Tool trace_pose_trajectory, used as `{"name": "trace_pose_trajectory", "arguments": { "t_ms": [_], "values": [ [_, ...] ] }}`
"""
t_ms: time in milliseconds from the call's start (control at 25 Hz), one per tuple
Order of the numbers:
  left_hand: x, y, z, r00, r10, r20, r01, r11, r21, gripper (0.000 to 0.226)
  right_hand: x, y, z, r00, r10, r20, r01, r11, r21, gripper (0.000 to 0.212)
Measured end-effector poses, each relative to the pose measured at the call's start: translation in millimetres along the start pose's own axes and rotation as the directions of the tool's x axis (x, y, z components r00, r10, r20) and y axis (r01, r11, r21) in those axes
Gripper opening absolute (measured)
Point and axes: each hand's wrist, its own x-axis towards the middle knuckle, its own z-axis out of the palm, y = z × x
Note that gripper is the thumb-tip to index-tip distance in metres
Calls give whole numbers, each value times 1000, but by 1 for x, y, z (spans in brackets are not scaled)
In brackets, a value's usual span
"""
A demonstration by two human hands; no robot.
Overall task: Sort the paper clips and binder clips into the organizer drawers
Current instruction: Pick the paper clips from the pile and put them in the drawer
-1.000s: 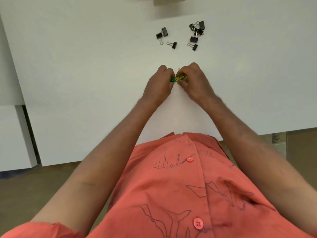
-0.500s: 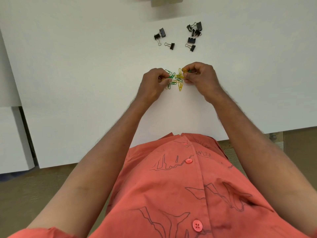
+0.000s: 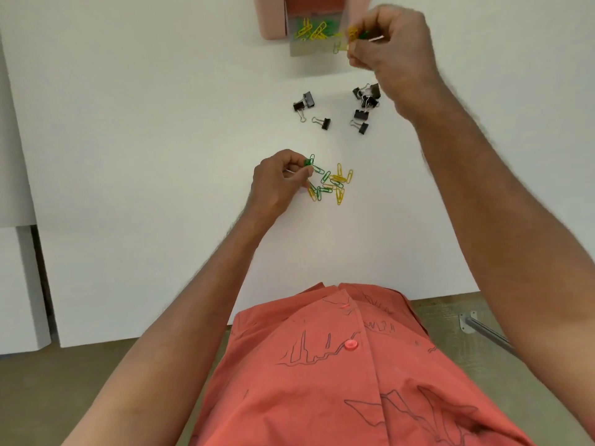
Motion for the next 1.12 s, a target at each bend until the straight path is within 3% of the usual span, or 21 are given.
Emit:
{"name": "trace_pose_trajectory", "arguments": {
  "t_ms": [80,200,320,480,640,720,800,960,1040,1120],
  "values": [
    [4,8,-7,1000,-1,-13,1,1000,-23,12,29,-10,11,997,-82,1,80,979,-187,16],
    [11,20,-19,999,13,-49,-14,1000,-20,11,55,-14,28,985,-132,107,169,831,-530,26],
    [25,32,-31,993,65,-96,-68,997,-24,8,64,-14,39,967,-150,204,251,692,-677,32],
    [51,54,-46,961,220,-170,-204,973,103,6,64,-14,38,976,-133,173,213,755,-620,33],
    [87,94,-51,908,375,-185,-310,901,304,6,47,-17,20,986,-161,-35,127,879,-459,25],
    [110,117,-49,873,458,-170,-334,813,476,11,22,-10,13,969,-187,-159,132,943,-305,22],
    [130,135,-44,848,515,-125,-301,662,686,18,-14,6,8,965,-126,-230,72,971,-229,21],
    [154,147,-28,862,507,-12,-220,395,892,28,-88,42,3,978,37,-204,-86,969,-233,18],
    [153,144,-23,862,506,0,-213,363,907,30,-116,57,0,982,85,-168,-130,952,-278,18],
    [143,139,-22,854,520,-8,-242,410,879,30,-134,72,-3,983,131,-126,-167,928,-334,20]
  ]
}}
